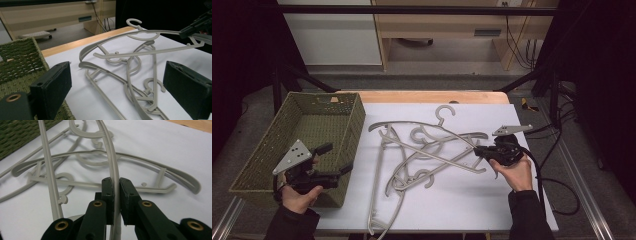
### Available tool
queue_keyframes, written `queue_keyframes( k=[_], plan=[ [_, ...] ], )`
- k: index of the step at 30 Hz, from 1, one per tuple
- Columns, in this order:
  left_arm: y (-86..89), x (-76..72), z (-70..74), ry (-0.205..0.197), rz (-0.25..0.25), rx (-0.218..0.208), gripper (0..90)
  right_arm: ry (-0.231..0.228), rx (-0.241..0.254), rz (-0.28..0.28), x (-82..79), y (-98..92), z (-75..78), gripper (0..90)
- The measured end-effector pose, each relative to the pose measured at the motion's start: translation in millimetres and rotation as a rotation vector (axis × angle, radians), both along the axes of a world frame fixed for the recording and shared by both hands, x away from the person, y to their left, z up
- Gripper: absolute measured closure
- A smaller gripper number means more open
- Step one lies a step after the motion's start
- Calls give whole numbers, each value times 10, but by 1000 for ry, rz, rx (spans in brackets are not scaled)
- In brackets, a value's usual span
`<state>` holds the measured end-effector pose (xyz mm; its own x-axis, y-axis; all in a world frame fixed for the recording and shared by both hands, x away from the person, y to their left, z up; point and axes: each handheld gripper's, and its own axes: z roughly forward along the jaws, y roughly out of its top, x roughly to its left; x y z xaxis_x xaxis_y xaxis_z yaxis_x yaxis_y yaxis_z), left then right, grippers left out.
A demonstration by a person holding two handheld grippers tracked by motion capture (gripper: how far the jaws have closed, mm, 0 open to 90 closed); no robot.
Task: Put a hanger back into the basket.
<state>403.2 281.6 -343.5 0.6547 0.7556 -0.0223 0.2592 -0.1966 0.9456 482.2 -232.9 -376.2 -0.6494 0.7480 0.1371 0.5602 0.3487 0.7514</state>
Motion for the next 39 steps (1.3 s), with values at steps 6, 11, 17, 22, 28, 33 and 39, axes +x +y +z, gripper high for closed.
queue_keyframes(
  k=[6, 11, 17, 22, 28, 33, 39],
  plan=[
    [-85, -12, 74, 39, -39, 30, 77, -25, 0, 110, -178, 106, 78, 829],
    [-175, -15, 113, 52, -72, 72, 75, -37, 0, 174, -277, 187, 127, 829],
    [-263, 8, 162, 57, -105, 124, 78, -46, -19, 257, -397, 266, 196, 829],
    [-340, 71, 175, 79, -122, 207, 97, -51, -20, 308, -458, 279, 233, 829],
    [-508, 159, 139, 109, -156, 294, 134, -43, -33, 338, -500, 331, 237, 829],
    [-658, 218, 48, 155, -209, 381, 244, -35, -46, 371, -531, 360, 242, 828],
    [-798, 240, -51, 184, -275, 491, 350, -37, -33, 387, -544, 370, 234, 828]
  ],
)
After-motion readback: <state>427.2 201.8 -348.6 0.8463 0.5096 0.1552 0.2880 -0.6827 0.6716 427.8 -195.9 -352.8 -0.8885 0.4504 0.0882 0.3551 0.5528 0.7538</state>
